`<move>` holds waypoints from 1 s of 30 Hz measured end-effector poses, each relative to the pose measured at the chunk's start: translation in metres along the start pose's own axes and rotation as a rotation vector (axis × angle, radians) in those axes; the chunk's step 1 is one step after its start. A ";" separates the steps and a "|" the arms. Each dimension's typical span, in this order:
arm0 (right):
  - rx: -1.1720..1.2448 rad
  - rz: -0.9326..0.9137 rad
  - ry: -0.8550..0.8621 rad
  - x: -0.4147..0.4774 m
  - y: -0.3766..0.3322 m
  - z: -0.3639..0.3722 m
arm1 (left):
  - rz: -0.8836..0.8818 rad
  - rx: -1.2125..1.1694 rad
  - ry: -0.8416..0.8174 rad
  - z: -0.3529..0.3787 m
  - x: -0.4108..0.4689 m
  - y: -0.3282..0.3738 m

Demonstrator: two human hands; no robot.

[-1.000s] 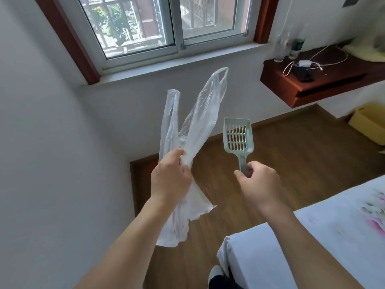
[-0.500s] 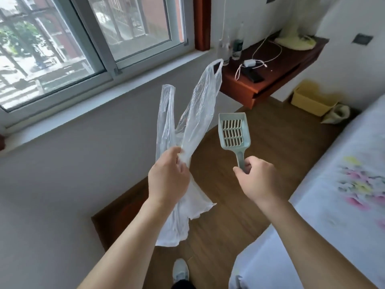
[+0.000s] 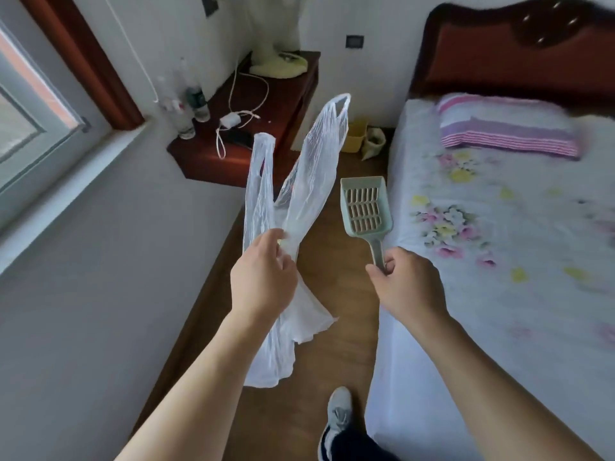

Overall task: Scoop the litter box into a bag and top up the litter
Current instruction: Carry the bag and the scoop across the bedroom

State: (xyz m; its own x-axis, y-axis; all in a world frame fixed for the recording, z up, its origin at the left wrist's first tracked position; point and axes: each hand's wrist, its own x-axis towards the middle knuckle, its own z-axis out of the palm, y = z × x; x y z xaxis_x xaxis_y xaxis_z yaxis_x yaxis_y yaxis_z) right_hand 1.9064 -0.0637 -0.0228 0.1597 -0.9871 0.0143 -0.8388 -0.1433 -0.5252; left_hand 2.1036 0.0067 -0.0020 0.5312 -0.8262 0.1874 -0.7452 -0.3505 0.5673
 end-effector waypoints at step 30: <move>-0.015 0.259 0.174 0.394 0.006 0.002 | 0.269 -0.116 -0.159 0.170 0.420 0.102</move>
State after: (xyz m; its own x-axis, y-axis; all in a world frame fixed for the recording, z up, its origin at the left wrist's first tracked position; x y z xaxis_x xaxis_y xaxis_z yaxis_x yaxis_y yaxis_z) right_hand 1.9654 -0.4528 -0.0217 -0.1506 -0.9882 0.0282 -0.8476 0.1144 -0.5181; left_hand 2.1822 -0.4507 -0.0018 0.2455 -0.9440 0.2203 -0.7947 -0.0658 0.6034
